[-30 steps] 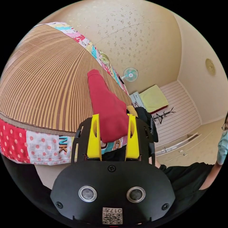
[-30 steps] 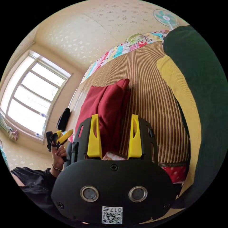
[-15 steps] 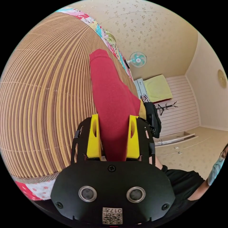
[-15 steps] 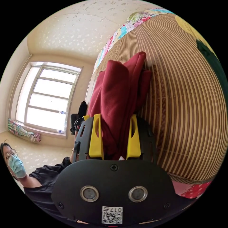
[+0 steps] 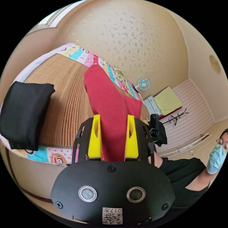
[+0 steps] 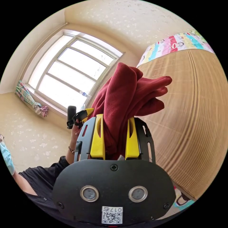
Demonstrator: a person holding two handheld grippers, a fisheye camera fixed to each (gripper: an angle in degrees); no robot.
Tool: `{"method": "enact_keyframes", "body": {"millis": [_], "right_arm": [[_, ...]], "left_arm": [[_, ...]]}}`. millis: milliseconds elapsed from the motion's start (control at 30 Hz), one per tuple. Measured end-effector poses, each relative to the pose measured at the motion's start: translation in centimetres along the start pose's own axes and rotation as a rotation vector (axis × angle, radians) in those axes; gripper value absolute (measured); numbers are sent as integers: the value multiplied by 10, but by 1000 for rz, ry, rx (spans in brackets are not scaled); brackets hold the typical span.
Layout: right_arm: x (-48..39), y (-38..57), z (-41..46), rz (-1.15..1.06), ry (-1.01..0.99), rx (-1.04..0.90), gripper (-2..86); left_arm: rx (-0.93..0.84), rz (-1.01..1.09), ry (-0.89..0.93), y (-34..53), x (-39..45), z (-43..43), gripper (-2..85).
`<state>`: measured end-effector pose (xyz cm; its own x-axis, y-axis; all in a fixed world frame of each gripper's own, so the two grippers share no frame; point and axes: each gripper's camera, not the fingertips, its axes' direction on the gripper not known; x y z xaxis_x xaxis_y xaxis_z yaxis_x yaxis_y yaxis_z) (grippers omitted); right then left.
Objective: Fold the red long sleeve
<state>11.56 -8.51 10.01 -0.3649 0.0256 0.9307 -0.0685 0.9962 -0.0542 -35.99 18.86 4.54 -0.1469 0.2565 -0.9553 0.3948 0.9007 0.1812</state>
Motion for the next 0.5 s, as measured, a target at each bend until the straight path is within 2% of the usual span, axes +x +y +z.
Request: {"method": "enact_keyframes", "body": {"millis": [100, 233, 300, 367, 433, 500], "right_arm": [[-53, -40, 79, -15, -108, -11, 131], [-115, -71, 174, -21, -100, 43, 134], [-112, -73, 223, 48, -93, 45, 137], [-93, -58, 290, 113, -1, -43, 136], [-81, -34, 313, 126, -5, -97, 131], [-87, -8, 294, 40, -64, -10, 115]], "left_arm": [[47, 23, -132, -29, -21, -95, 159], [43, -9, -281, -59, -79, -173, 161], [37, -48, -416, -61, -114, -183, 158], [61, -169, -522, -42, -161, -182, 138], [91, -201, -482, -17, -181, -167, 144], [60, -171, -427, 8, -191, -136, 144]]}}
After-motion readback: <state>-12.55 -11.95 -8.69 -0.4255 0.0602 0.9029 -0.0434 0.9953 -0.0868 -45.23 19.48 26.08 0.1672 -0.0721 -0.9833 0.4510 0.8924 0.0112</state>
